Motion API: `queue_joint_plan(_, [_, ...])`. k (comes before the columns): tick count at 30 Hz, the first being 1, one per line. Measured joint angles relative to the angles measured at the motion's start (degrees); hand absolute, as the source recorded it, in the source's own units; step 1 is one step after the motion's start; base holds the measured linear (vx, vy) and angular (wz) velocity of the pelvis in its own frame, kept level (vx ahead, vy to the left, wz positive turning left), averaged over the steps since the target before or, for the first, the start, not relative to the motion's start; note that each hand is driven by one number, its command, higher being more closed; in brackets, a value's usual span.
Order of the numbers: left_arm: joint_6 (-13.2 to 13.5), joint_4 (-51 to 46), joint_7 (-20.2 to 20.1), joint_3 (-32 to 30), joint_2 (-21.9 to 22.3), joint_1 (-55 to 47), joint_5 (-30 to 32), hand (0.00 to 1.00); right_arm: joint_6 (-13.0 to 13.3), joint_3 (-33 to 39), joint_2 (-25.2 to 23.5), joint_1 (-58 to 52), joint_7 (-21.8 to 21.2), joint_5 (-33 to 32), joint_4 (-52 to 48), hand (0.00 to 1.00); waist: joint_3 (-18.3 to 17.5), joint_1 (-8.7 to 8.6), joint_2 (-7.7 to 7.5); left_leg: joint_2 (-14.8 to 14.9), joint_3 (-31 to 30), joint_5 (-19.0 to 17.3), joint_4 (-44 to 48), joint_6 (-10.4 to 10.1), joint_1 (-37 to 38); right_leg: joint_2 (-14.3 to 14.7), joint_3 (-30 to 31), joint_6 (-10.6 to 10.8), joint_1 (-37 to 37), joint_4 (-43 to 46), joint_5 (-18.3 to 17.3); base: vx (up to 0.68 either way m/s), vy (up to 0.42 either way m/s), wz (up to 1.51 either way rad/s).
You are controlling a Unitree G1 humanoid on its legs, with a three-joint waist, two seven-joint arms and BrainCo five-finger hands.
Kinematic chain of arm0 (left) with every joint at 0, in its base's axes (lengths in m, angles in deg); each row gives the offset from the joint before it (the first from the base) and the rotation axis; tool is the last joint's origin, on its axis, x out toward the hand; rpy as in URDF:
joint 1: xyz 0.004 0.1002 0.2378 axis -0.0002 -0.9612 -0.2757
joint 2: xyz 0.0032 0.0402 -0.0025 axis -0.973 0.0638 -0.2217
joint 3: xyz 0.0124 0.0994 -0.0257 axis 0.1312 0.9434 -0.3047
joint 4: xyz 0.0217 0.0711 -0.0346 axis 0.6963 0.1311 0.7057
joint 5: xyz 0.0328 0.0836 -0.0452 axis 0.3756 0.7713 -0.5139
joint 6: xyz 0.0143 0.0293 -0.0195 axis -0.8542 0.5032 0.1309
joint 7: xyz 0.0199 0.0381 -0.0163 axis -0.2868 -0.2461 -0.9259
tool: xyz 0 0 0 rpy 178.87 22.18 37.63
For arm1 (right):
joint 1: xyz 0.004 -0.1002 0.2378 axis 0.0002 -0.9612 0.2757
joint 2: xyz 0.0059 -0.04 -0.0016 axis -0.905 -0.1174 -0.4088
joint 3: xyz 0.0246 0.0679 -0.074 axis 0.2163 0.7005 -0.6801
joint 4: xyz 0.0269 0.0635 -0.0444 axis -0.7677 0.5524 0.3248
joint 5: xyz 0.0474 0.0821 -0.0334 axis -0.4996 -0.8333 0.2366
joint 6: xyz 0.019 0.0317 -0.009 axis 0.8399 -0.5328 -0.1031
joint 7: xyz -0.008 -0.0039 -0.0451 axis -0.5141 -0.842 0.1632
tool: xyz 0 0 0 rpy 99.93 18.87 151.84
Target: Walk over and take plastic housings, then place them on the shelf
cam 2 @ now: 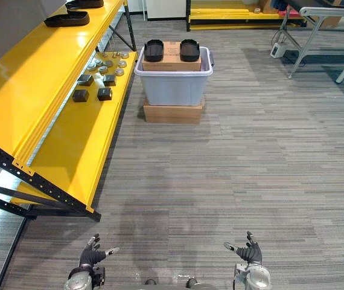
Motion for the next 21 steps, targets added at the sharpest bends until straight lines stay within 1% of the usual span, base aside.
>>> queue_joint_plan(1, [0.0, 0.0, 0.1, 0.0, 0.0, 0.0, 0.0, 0.0, -0.5, 0.0, 0.1, -0.5, 0.2, 0.0, 0.0, 0.0, 0.3, -0.27, -0.45, -0.3, -0.4, -1.9, 1.1, 0.5, 0.5, -1.3, -0.8, 1.3, -3.0, 8.0, -1.1, 0.15, 0.093, 0.06])
queue_joint_plan(2, [0.0, 0.0, 0.4, 0.1, -0.2, 0.0, 0.0, 0.0, -0.7, 0.0, 0.1, -0.7, 0.5, -0.1, -0.1, 0.0, 0.5, -0.46, -0.28, -0.9, -1.2, -3.1, 1.6, 1.2, 1.6, -3.0, -1.0, 1.3, -6.2, 17.6, -1.0, 0.19, 0.09, 0.19])
queue_joint_plan(3, [0.0, 0.0, 0.8, 0.2, -0.3, 0.2, 0.0, 0.0, -0.8, -0.1, 0.0, -1.1, 0.6, -0.1, -0.1, 0.0, 0.9, -0.67, -0.59, -1.2, -2.1, -3.8, 2.1, 1.7, 2.6, -4.0, -1.2, 1.4, -8.5, 22.7, -0.5, 0.31, 0.051, 0.3])
queue_joint_plan(4, [-0.1, 0.0, 1.1, 0.3, -0.8, 0.5, 0.0, 0.0, -1.3, -0.1, -0.1, -2.1, 0.6, -0.1, -0.1, 0.0, 1.4, -0.75, -0.89, -1.6, -2.8, -5.1, 2.9, 2.1, 4.0, -4.7, -0.9, 1.2, -11.3, 29.4, -1.9, 0.36, 0.004, 0.33])
queue_joint_plan(5, [-0.1, 0.0, 1.2, 0.6, -1.5, 0.7, 0.0, 0.0, -1.7, -0.1, 0.1, -2.3, 0.6, -0.1, 0.0, 0.0, 2.2, -1.02, -0.52, -1.1, -3.3, -5.8, 3.0, 2.2, 5.7, -4.5, -0.8, -0.3, -13.6, 30.7, -4.1, 0.47, -0.023, 0.36])
queue_joint_plan(6, [-0.1, 0.1, 1.3, 0.6, -1.6, 1.0, 0.0, 0.0, -1.8, -0.1, 0.6, -2.0, 0.6, -0.1, 0.0, 0.0, 2.7, -1.46, -0.35, -0.1, -4.0, -6.1, 2.9, 2.0, 6.9, -4.0, -1.7, -1.8, -15.5, 30.0, -4.9, 0.39, -0.039, 0.36])
queue_joint_plan(7, [-0.1, 0.2, 1.4, 0.6, -1.6, 1.6, 0.0, 0.0, -1.8, -0.2, 1.4, -1.7, 0.6, -0.1, 0.0, 0.0, 3.4, -2.0, 0.8, 1.3, -4.7, -6.1, 2.7, 2.0, 7.7, -3.1, -2.9, -2.8, -17.7, 28.1, -5.1, 0.52, -0.104, 0.43])
queue_joint_plan(8, [-0.1, 0.4, 1.6, 0.7, -1.6, 2.8, 0.0, 0.0, -1.6, -0.2, 2.5, -1.0, 0.6, -0.1, 0.0, 0.0, 4.3, -2.65, 1.96, 3.5, -5.7, -6.1, 2.7, 2.0, 8.8, -1.7, -4.1, -3.3, -20.9, 24.1, -4.7, 0.45, -0.117, 0.4])
queue_joint_plan(9, [-0.1, 0.8, 1.7, 0.6, -1.6, 3.7, -0.1, 0.0, -1.6, -0.3, 3.0, -0.9, 0.6, -0.1, -0.1, 0.0, 4.4, -2.86, 1.94, 4.3, -6.0, -6.0, 2.7, 1.8, 9.2, -1.1, -4.1, -3.2, -22.5, 21.3, -3.5, 0.47, -0.128, 0.39])
queue_joint_plan(10, [0.0, 1.2, 2.1, 0.6, -1.8, 4.7, -0.1, 0.0, -1.6, -0.5, 3.5, -1.0, 0.7, -0.1, -0.2, 0.0, 5.1, -3.05, 2.51, 4.9, -6.4, -5.8, 2.7, 1.2, 10.1, -0.4, -3.8, -2.8, -24.6, 15.8, -0.2, 0.42, -0.138, 0.33])
queue_joint_plan(11, [0.0, 1.2, 2.3, 0.5, -2.3, 5.0, -0.1, 0.0, -1.6, -0.8, 3.7, -1.5, 0.7, -0.1, -1.2, 0.0, 4.8, -3.32, 0.67, 4.8, -6.4, -5.8, 2.5, -2.2, 12.1, -0.4, -2.4, -3.0, -24.8, 5.2, 7.9, 0.59, -0.205, 0.36])
queue_joint_plan(12, [0.1, 2.4, 2.3, 0.4, -2.2, 5.0, -0.1, 0.0, -1.4, -0.9, 4.2, -2.3, 0.7, -0.1, -1.8, 0.0, 5.2, -3.76, 0.84, 5.1, -6.7, -6.9, 2.4, -4.5, 14.8, -0.3, -1.4, -7.1, -24.8, 5.8, 16.8, 0.61, -0.197, 0.11])
queue_joint_plan(13, [0.0, 3.2, 2.2, 0.5, -1.8, 5.4, 0.0, 0.0, -1.6, -0.7, 4.6, -1.5, 0.7, -0.1, -1.7, 0.0, 5.2, -3.62, 1.9, 6.2, -6.5, -6.6, 3.0, -5.2, 15.2, 0.2, -1.9, -7.7, -25.6, 9.0, 15.5, 0.71, -0.248, 0.15])
queue_joint_plan(14, [0.1, 3.6, 2.2, 0.5, -1.6, 5.8, 0.0, 0.0, -1.5, -0.6, 4.4, -1.0, 0.7, -0.1, -2.4, 0.0, 5.2, -4.34, 1.85, 6.4, -6.9, -4.3, 6.2, -8.5, 14.4, -0.6, -2.0, -8.2, -26.1, 13.4, 10.4, 0.68, -0.257, 0.03])
queue_joint_plan(15, [0.2, 3.7, 2.1, 0.5, -1.2, 5.9, 0.0, 0.0, -1.5, -0.7, 4.2, -0.9, 0.5, -0.1, -2.4, 0.0, 5.2, -4.14, 1.88, 6.8, -7.4, -0.9, 11.5, -7.9, 12.8, -0.6, -2.1, -8.6, -25.1, 15.1, 7.4, 0.69, -0.299, 0.19])
queue_joint_plan(16, [0.2, 3.9, 2.1, 0.5, -1.1, 5.9, 0.0, 0.0, -1.5, -0.7, 4.0, -1.0, 0.5, -0.1, -2.4, 0.0, 5.2, -3.86, 1.86, 7.1, -7.9, 1.3, 16.1, -7.6, 10.9, -0.5, -2.2, -8.7, -23.9, 14.9, 6.2, 0.58, -0.281, 0.14])
queue_joint_plan(17, [0.2, 4.8, 2.1, 0.5, -0.9, 6.2, -0.1, 0.0, -1.6, -0.8, 3.7, -1.1, 0.4, -0.2, -2.2, 0.0, 5.3, -3.87, 1.96, 8.4, -8.5, 7.5, 26.3, -8.1, 6.5, -0.2, -2.9, -9.0, -20.4, 12.4, 5.0, 0.56, -0.278, 0.31])
queue_joint_plan(18, [0.3, 5.0, 2.0, 0.4, -0.5, 6.2, -0.1, 0.0, -1.6, -1.3, 3.5, -1.3, 0.5, -0.7, -2.0, 0.0, 6.5, -3.58, 2.15, 12.3, -9.0, 10.2, 44.5, -8.1, -0.9, 2.0, -4.1, -9.5, -13.1, 6.5, 4.8, 0.54, -0.256, 0.24])
queue_joint_plan(19, [0.3, 5.2, 2.1, 0.4, -0.4, 6.0, -0.2, 0.0, -1.5, -1.8, 3.3, -1.3, 0.6, -0.9, -2.0, 0.0, 6.7, -3.25, 2.39, 13.8, -8.2, 9.2, 51.0, -6.7, -3.4, 3.0, -4.1, -9.8, -9.8, 4.1, 5.0, 0.52, -0.208, 0.02])
queue_joint_plan(20, [0.3, 5.5, 2.0, 0.4, -0.3, 5.3, -0.5, 0.0, -1.2, -2.5, 2.8, -1.3, 0.7, -1.3, -2.0, 0.0, 6.9, -2.07, 1.63, 15.6, -5.9, 6.3, 58.7, -5.0, -7.1, 4.1, -3.9, -10.0, -3.4, -0.3, 5.1, 0.39, -0.136, -0.14])
queue_joint_plan(21, [0.3, 5.6, 2.1, 0.4, -0.1, 5.0, -0.5, 0.0, -1.1, -2.5, 2.5, -1.3, 0.8, -1.6, -2.0, 0.0, 7.0, -1.85, 0.59, 15.5, -5.2, 4.9, 59.5, -4.5, -9.0, 4.2, -3.8, -10.0, -0.7, -2.4, 5.1, 0.47, -0.151, -0.11])
